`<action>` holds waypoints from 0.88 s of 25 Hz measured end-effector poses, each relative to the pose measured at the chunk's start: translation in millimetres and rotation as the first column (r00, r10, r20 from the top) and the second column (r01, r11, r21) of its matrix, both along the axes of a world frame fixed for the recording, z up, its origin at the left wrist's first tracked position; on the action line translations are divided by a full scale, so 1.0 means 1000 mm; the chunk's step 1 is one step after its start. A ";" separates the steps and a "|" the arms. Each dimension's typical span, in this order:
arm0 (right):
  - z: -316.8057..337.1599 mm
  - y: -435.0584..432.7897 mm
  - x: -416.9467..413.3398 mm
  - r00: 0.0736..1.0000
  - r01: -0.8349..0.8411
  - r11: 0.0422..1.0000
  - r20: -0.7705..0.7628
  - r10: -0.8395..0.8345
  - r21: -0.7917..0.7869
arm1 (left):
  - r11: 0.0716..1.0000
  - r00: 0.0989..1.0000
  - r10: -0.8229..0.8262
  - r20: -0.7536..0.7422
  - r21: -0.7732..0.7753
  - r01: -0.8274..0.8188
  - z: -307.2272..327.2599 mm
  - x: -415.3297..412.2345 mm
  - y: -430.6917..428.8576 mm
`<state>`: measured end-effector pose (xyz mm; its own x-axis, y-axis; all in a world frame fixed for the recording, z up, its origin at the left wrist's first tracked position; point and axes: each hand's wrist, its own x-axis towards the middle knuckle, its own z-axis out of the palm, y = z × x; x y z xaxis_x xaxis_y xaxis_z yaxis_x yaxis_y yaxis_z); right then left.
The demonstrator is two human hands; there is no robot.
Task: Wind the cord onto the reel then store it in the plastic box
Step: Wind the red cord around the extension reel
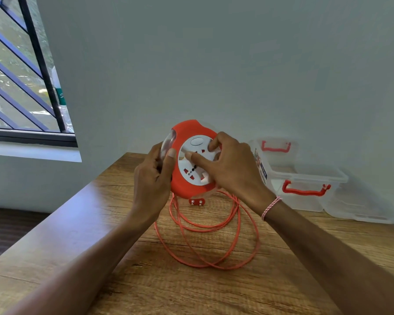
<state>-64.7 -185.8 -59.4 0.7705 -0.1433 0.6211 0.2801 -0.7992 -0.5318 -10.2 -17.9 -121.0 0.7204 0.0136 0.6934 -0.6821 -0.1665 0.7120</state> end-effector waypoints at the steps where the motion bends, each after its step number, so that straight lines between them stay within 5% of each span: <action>1: 0.003 -0.004 0.000 0.997 0.006 0.989 0.081 0.006 -0.145 | 1.000 1.000 0.001 -0.014 -0.013 -0.002 0.001 0.001 0.001; 3: 0.012 -0.014 -0.001 0.971 0.001 0.875 0.208 0.114 -0.484 | 0.999 0.999 0.003 -0.036 -0.039 -0.004 0.004 0.001 0.003; 5: 0.019 -0.024 0.000 0.957 0.016 0.655 0.202 0.210 -0.756 | 0.998 0.999 -0.007 -0.050 -0.063 0.004 0.008 0.001 0.005; 7: 0.022 -0.030 -0.001 0.962 0.050 0.477 0.170 0.213 -0.878 | 0.998 0.998 -0.016 -0.063 -0.067 0.012 0.011 0.000 0.006; 9: 0.021 -0.032 -0.001 0.961 0.066 0.429 0.173 0.215 -0.901 | 0.999 0.998 -0.011 -0.057 -0.041 0.009 0.011 0.000 0.006; 13: 0.016 -0.024 -0.002 0.958 0.072 0.531 0.206 0.197 -0.844 | 1.000 1.000 0.021 -0.021 0.007 -0.021 0.007 0.002 0.007; 16: 0.010 -0.017 -0.005 0.958 0.034 0.729 0.231 0.172 -0.684 | 1.000 1.000 0.020 0.018 -0.001 -0.020 0.005 0.001 0.005; 19: 0.000 -0.001 -0.005 0.981 0.032 0.951 0.190 0.029 -0.308 | 1.000 0.998 0.014 0.063 -0.005 -0.014 0.005 -0.004 0.001; 22: 0.000 0.007 -0.003 1.000 0.001 0.995 -0.031 0.002 0.100 | 1.000 0.998 -0.006 0.065 -0.020 0.008 0.006 -0.008 -0.002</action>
<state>-67.2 -179.1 -59.0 0.7893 -0.2026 0.5796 0.2628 -0.7417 -0.6171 -18.2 -20.0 -114.9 0.6737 0.0235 0.7387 -0.7285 -0.1472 0.6691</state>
